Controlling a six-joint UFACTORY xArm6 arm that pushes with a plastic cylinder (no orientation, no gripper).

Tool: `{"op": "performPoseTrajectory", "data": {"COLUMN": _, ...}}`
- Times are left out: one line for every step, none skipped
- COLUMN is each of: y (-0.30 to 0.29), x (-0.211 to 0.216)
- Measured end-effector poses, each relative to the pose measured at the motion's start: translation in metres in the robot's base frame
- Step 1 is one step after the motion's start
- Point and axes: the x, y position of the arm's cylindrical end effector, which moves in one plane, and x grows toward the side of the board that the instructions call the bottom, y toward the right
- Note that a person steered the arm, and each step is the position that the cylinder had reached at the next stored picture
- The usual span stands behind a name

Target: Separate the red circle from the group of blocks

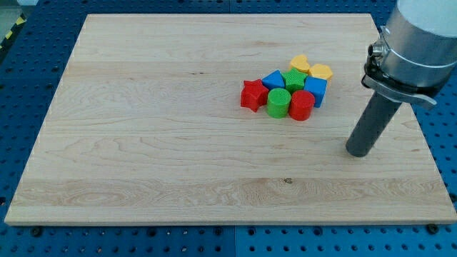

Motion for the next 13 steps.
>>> {"op": "performPoseTrajectory", "data": {"y": -0.007, "x": -0.033}}
{"op": "performPoseTrajectory", "data": {"y": -0.012, "x": -0.036}}
{"op": "performPoseTrajectory", "data": {"y": -0.003, "x": -0.042}}
{"op": "performPoseTrajectory", "data": {"y": 0.016, "x": -0.079}}
{"op": "performPoseTrajectory", "data": {"y": 0.016, "x": -0.106}}
{"op": "performPoseTrajectory", "data": {"y": 0.016, "x": -0.112}}
{"op": "performPoseTrajectory", "data": {"y": 0.018, "x": -0.112}}
{"op": "performPoseTrajectory", "data": {"y": 0.028, "x": -0.104}}
{"op": "performPoseTrajectory", "data": {"y": 0.021, "x": -0.103}}
{"op": "performPoseTrajectory", "data": {"y": 0.007, "x": -0.102}}
{"op": "performPoseTrajectory", "data": {"y": 0.006, "x": -0.102}}
{"op": "performPoseTrajectory", "data": {"y": 0.006, "x": -0.102}}
{"op": "performPoseTrajectory", "data": {"y": -0.026, "x": -0.102}}
